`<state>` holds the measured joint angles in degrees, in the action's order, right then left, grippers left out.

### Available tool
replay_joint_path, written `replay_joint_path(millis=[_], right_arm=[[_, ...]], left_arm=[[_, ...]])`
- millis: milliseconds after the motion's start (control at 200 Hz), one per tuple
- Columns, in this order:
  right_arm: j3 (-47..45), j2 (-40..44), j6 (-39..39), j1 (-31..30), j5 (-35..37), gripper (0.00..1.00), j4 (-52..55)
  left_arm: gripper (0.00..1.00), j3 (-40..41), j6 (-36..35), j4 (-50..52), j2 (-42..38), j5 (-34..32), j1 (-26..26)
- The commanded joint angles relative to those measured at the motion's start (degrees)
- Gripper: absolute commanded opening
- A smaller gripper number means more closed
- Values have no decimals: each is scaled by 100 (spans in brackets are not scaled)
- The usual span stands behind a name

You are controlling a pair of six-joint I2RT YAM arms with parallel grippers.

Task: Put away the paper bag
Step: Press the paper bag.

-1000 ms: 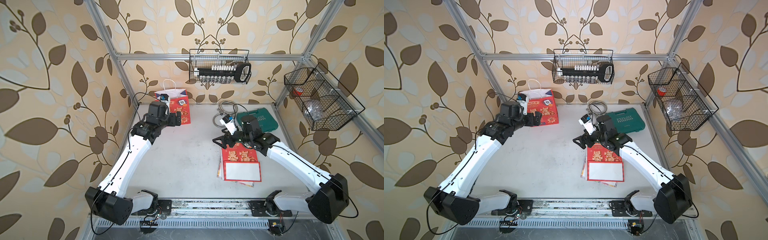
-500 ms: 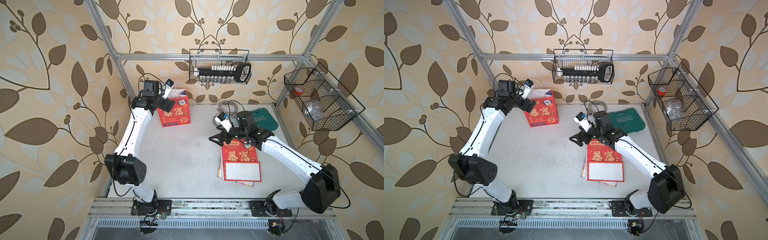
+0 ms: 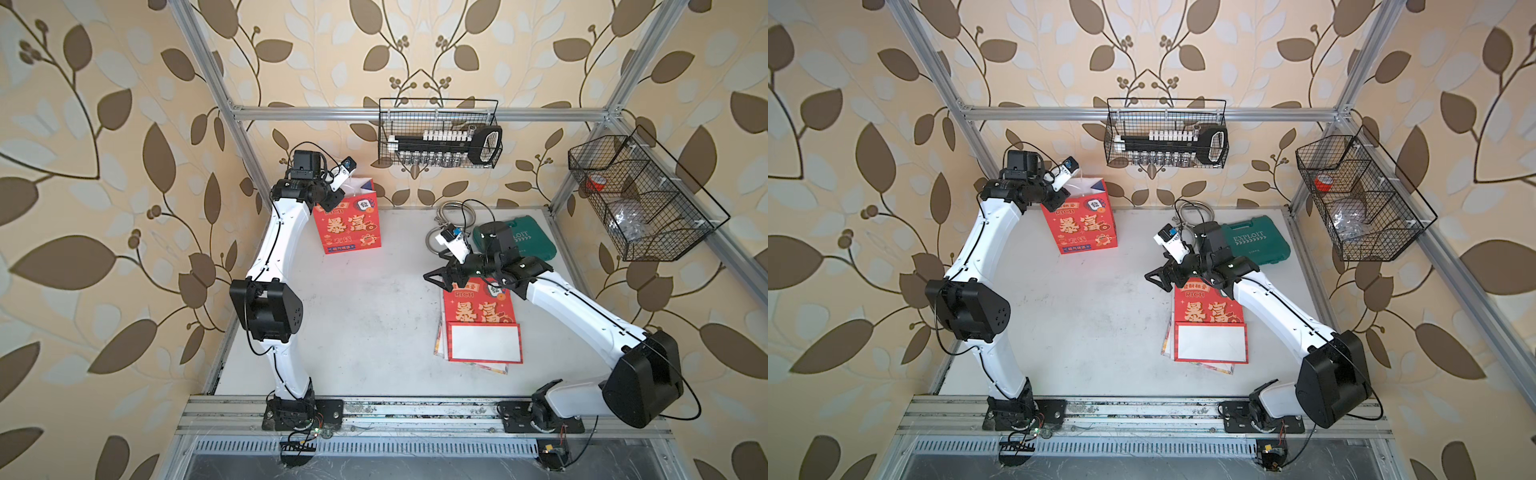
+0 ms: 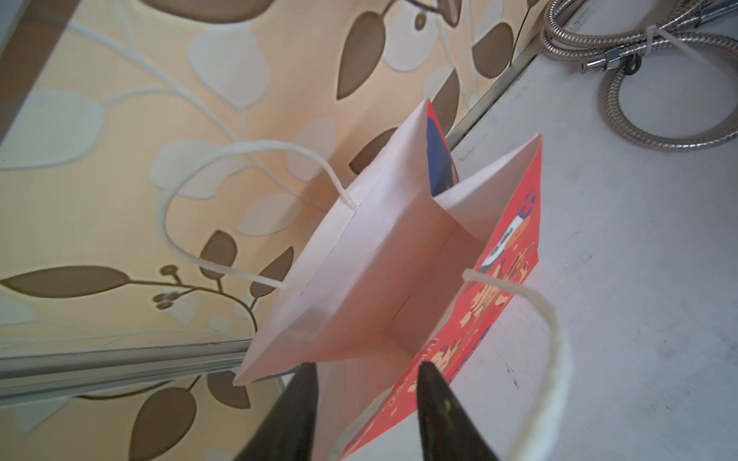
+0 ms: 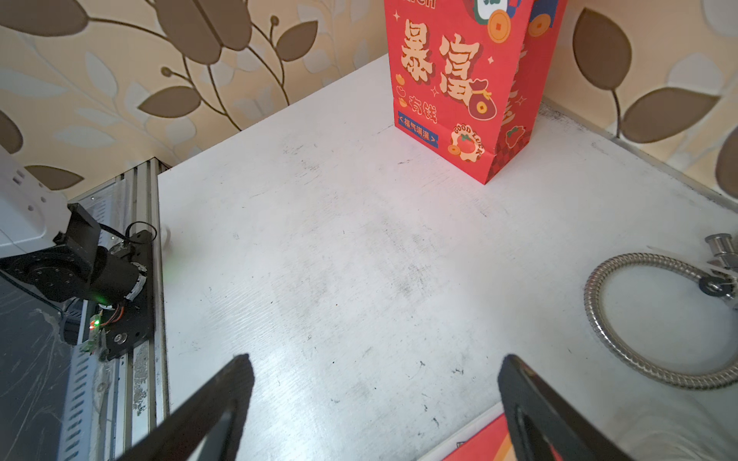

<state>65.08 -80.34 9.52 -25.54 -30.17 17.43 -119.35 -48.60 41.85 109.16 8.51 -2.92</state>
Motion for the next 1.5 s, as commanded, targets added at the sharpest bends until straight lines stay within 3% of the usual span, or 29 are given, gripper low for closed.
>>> replay_joint_path(millis=[0, 125, 305, 480, 655, 905, 1070, 1230, 1495], right_arm=[[12, 18, 128, 29, -151, 93, 148], [65, -24, 167, 32, -167, 93, 174], [175, -74, 243, 41, -197, 93, 210], [285, -57, 617, 40, -460, 93, 212], [199, -57, 1221, 39, -780, 98, 17], [78, -286, 1572, 8, -1131, 99, -363], [-193, -213, 2132, -146, -1502, 99, -374], [-454, -47, 2091, -153, -1627, 99, -417], [-1189, 631, 1172, -152, -1758, 99, -772]], left_arm=[[28, -307, -182, -29, -16, 459, 34], [0, -309, -362, 214, -26, 785, 46], [0, -162, -525, 440, -242, 936, 46], [0, 155, -561, 735, -927, 1551, 46], [0, 1589, -523, 612, -2033, 2362, 45], [0, 3043, -729, 804, -3421, 3465, -133], [0, 3665, -1240, 1334, -3859, 3255, -726], [0, 4023, -1394, 1350, -4089, 2822, -1260], [0, 4401, -1113, 987, -4531, 2686, -1613]])
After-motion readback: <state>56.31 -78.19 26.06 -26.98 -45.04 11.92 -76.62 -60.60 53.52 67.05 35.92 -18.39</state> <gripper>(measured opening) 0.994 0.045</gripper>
